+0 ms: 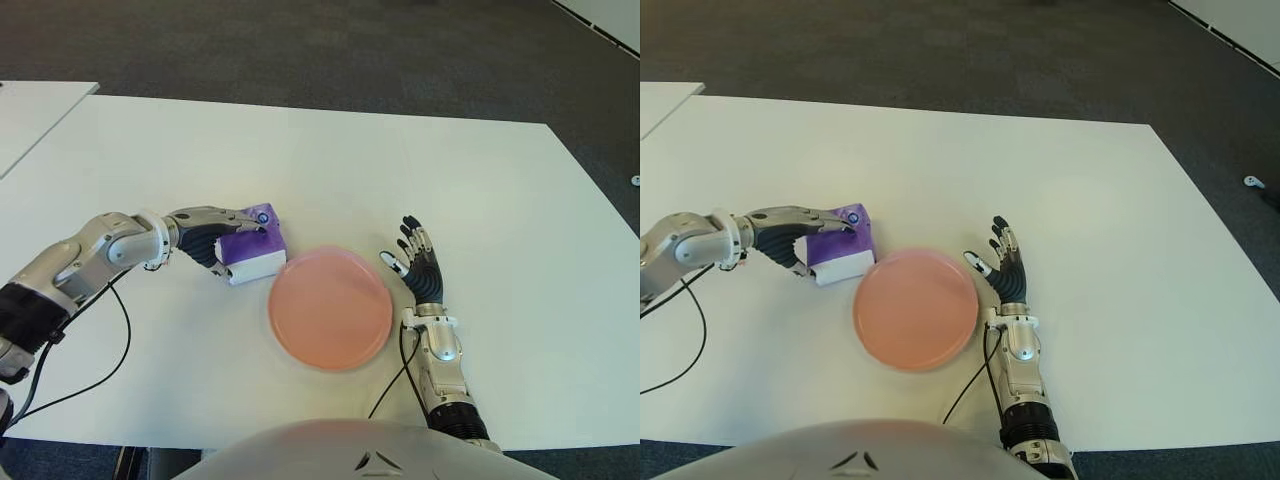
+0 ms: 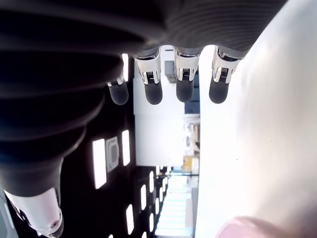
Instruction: Put the tissue paper into the plate.
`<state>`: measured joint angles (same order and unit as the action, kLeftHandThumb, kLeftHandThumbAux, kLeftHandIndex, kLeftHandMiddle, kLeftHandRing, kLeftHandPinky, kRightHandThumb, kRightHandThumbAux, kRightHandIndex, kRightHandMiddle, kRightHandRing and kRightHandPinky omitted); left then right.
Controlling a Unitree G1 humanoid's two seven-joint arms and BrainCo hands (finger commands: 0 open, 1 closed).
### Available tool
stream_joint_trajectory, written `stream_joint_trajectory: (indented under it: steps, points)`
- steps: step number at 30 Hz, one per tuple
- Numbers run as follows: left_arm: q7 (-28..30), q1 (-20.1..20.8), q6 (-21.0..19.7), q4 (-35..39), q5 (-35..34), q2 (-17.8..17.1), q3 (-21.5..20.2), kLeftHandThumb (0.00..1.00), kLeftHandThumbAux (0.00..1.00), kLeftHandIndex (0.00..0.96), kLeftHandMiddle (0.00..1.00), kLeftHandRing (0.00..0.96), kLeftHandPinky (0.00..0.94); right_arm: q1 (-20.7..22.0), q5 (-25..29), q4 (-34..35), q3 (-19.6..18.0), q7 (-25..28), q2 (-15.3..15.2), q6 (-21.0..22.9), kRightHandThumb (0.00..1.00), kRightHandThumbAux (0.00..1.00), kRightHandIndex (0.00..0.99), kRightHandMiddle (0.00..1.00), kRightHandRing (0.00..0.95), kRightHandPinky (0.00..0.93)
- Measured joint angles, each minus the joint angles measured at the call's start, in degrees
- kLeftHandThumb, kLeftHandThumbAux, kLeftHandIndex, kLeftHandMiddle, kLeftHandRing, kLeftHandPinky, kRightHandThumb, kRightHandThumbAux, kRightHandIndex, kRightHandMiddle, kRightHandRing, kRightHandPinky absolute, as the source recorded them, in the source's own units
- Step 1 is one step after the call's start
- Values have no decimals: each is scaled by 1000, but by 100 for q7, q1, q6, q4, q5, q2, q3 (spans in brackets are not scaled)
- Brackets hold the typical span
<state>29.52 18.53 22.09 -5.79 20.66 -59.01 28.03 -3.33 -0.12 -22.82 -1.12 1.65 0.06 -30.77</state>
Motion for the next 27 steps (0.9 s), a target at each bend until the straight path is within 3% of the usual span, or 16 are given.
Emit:
stream_joint_trajectory:
  steps: [8, 19, 27]
  points:
    - [100, -222, -18, 128, 22, 92, -267, 236, 758, 49, 119, 137, 179, 11, 2, -12, 2, 26, -10, 0, 56, 684, 0, 0, 0, 0]
    - [130, -208, 326, -130, 240, 234, -413, 177, 792, 42, 105, 116, 156, -33, -22, 62, 25, 2, -10, 34, 53, 682, 0, 0, 0, 0]
    - [130, -140, 417, -242, 483, 356, -456, 235, 742, 53, 108, 122, 173, -45, -22, 66, 38, 13, -19, 40, 57, 679, 0, 0, 0, 0]
